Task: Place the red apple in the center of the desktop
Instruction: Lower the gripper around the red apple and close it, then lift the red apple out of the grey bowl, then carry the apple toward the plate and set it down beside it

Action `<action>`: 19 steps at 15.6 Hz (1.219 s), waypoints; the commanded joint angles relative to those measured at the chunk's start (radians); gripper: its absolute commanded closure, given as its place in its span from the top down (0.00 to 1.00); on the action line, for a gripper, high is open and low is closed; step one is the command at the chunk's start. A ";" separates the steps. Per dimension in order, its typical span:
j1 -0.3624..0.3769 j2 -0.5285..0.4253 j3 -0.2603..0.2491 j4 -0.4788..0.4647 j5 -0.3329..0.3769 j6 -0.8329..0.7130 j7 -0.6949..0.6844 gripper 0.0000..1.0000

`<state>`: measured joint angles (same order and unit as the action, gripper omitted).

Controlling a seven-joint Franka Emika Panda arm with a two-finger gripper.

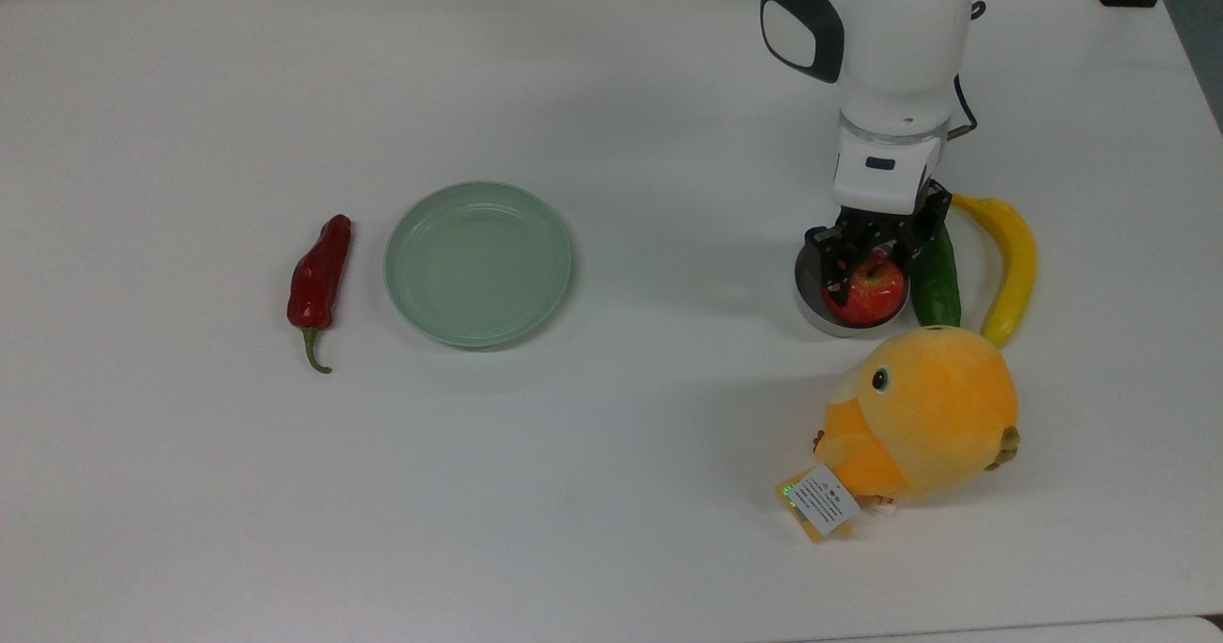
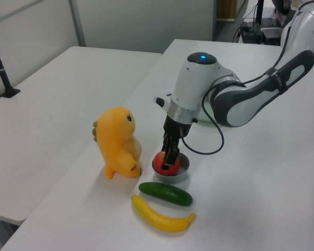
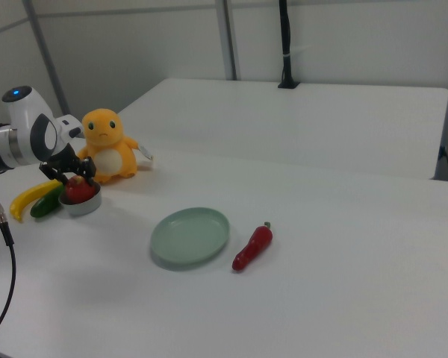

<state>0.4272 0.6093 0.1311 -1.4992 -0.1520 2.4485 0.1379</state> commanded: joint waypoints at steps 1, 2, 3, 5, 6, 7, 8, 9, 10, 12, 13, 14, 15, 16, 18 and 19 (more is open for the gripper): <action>-0.027 -0.086 0.041 -0.039 -0.041 -0.006 0.031 0.20; -0.028 -0.109 0.042 -0.058 -0.040 -0.008 0.031 0.20; -0.041 -0.143 0.042 -0.088 -0.040 -0.009 0.031 0.21; -0.057 -0.192 0.042 -0.127 -0.034 -0.011 0.031 0.21; -0.068 -0.209 0.042 -0.141 -0.034 -0.011 0.031 0.21; -0.079 -0.227 0.041 -0.154 -0.032 -0.011 0.031 0.21; -0.087 -0.246 0.036 -0.171 -0.029 -0.013 0.031 0.21; -0.090 -0.261 0.029 -0.187 -0.029 -0.023 0.031 0.21; -0.088 -0.273 0.016 -0.197 -0.027 -0.048 0.031 0.21; -0.075 -0.318 -0.036 -0.240 -0.027 -0.117 0.020 0.21; -0.065 -0.336 -0.060 -0.260 -0.027 -0.135 0.011 0.21; -0.056 -0.351 -0.079 -0.282 -0.027 -0.149 0.003 0.21; -0.048 -0.359 -0.099 -0.300 -0.027 -0.157 0.000 0.21; -0.045 -0.370 -0.113 -0.315 -0.027 -0.158 0.000 0.21; -0.051 -0.375 -0.120 -0.345 -0.027 -0.161 -0.004 0.21; -0.054 -0.373 -0.120 -0.354 -0.027 -0.173 -0.010 0.21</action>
<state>0.3509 0.2842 0.0419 -1.7710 -0.1673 2.2961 0.1395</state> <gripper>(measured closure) 0.282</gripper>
